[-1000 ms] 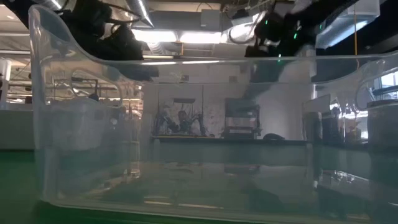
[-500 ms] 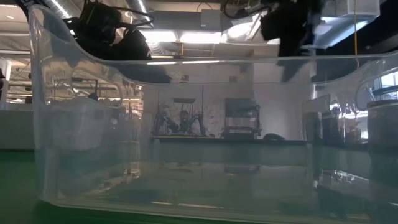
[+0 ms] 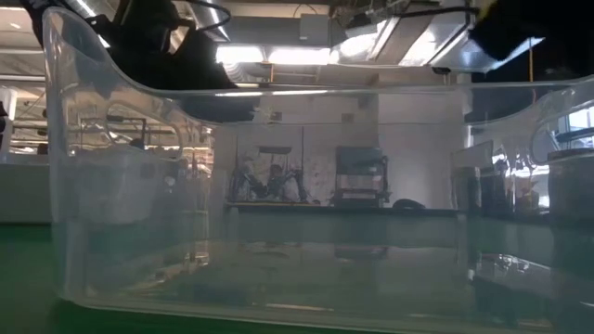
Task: Sort spices by type
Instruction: Put the black spice bottle into the top transparent bin
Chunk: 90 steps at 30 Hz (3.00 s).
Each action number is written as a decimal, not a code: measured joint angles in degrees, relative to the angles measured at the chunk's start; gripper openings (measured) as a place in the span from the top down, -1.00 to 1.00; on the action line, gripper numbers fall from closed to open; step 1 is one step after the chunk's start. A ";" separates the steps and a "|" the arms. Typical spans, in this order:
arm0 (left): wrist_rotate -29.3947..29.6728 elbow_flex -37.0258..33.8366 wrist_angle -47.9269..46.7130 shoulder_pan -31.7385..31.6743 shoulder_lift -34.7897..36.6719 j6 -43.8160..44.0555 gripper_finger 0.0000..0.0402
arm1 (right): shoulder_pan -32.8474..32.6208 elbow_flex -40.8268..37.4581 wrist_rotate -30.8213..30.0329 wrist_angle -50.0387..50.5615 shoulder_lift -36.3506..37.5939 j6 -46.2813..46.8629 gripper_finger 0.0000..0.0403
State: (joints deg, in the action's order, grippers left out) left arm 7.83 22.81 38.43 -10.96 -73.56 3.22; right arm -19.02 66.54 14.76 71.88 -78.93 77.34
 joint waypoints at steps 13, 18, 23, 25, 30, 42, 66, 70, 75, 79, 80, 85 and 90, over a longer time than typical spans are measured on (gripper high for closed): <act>0.18 0.00 4.71 3.25 0.00 -0.14 -0.46 | -19.64 0.00 -2.48 -4.48 -8.88 22.42 -0.61; 1.77 0.00 4.69 3.25 0.00 0.34 -0.46 | -22.09 -3.12 -6.29 -15.86 -10.43 28.10 -0.61; 1.87 0.00 4.69 3.23 0.00 0.51 -0.46 | -23.55 -7.51 -6.43 -16.99 -11.84 33.05 -0.61; 1.88 0.00 4.69 3.23 0.00 0.58 -0.46 | -24.23 -8.61 -7.07 -18.42 -11.87 34.06 -0.61; 1.90 0.00 4.71 3.21 0.00 0.62 -0.46 | -24.25 -11.06 -8.88 -21.29 -12.04 35.13 -0.61; 2.13 0.00 4.88 2.97 0.00 0.47 -0.46 | -24.97 -15.74 -8.97 -27.38 -12.96 34.95 -0.61; -2.84 0.70 4.25 3.45 -0.02 0.53 -0.46 | -19.32 -12.22 -18.41 -26.14 -12.88 3.16 -0.03; -4.96 3.31 3.75 5.01 -1.85 1.81 -0.46 | -14.77 -10.88 -23.80 -24.49 -12.88 -10.53 -0.03; -5.33 10.17 0.15 7.35 -8.92 3.15 -0.46 | -8.62 -10.12 -28.84 -25.10 -12.84 -26.36 -0.03; -7.21 17.34 -3.43 8.32 -15.41 3.50 -0.46 | -4.86 -10.10 -31.61 -25.72 -12.84 -34.89 -0.03; -7.44 19.26 -3.61 8.38 -16.72 4.00 -0.47 | -4.09 -10.08 -31.85 -25.82 -12.85 -36.37 -0.03; -10.37 27.69 -10.08 8.19 -21.21 4.32 -0.59 | -2.50 -10.08 -32.83 -27.00 -12.72 -41.10 -0.03; -10.54 32.82 -13.83 8.19 -26.46 3.77 -0.72 | -2.68 -8.98 -35.49 -26.79 -12.62 -43.78 -0.03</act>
State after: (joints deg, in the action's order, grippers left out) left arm -2.71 55.63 24.60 -2.76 -100.02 6.99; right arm -21.69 57.56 -20.74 45.08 -91.55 33.56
